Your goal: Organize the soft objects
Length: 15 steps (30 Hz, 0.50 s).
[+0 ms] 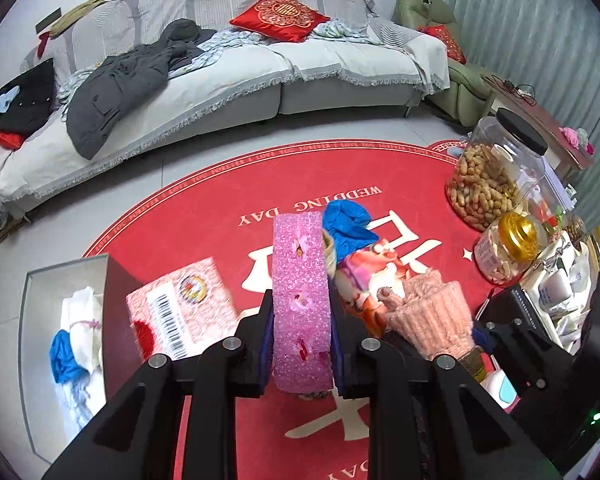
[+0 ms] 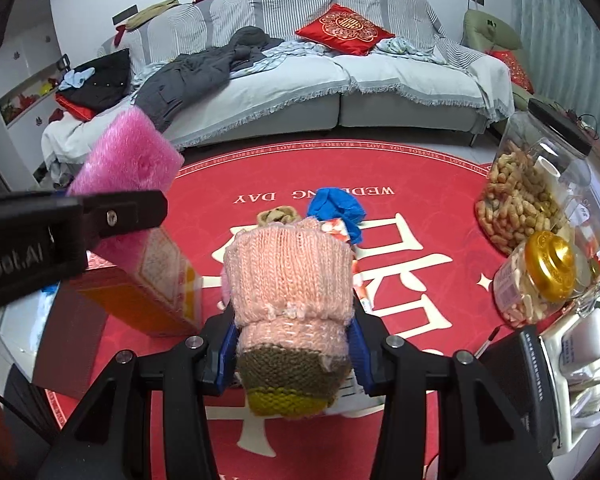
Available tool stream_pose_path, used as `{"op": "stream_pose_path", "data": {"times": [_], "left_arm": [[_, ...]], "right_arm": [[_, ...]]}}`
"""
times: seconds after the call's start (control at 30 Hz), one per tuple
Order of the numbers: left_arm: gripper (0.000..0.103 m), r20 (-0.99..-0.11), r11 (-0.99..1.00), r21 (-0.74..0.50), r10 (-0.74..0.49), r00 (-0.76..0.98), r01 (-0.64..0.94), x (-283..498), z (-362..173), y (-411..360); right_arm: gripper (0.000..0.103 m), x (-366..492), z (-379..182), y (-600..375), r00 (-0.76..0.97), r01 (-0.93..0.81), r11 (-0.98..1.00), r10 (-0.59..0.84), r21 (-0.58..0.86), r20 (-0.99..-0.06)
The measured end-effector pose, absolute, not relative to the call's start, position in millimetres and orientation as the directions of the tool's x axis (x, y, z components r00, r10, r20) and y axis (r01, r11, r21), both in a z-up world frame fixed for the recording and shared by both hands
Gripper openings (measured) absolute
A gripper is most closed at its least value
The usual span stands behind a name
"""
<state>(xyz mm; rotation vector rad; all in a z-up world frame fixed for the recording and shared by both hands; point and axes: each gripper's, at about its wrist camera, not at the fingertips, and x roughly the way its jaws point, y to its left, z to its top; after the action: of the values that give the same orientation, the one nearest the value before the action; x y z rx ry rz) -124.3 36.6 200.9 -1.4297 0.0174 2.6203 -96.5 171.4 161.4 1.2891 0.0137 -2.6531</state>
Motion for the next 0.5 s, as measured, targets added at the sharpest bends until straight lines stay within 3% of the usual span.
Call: {"op": "stream_pose_path", "data": {"times": [0.5], "left_arm": [[0.024, -0.833, -0.995, -0.089, 0.099, -0.545, -0.045, -131.7, 207.2, -18.3]], "right_arm": [[0.05, -112.0, 185.6, 138.5, -0.615, 0.222, -0.974, -0.176, 0.045, -0.769]]}}
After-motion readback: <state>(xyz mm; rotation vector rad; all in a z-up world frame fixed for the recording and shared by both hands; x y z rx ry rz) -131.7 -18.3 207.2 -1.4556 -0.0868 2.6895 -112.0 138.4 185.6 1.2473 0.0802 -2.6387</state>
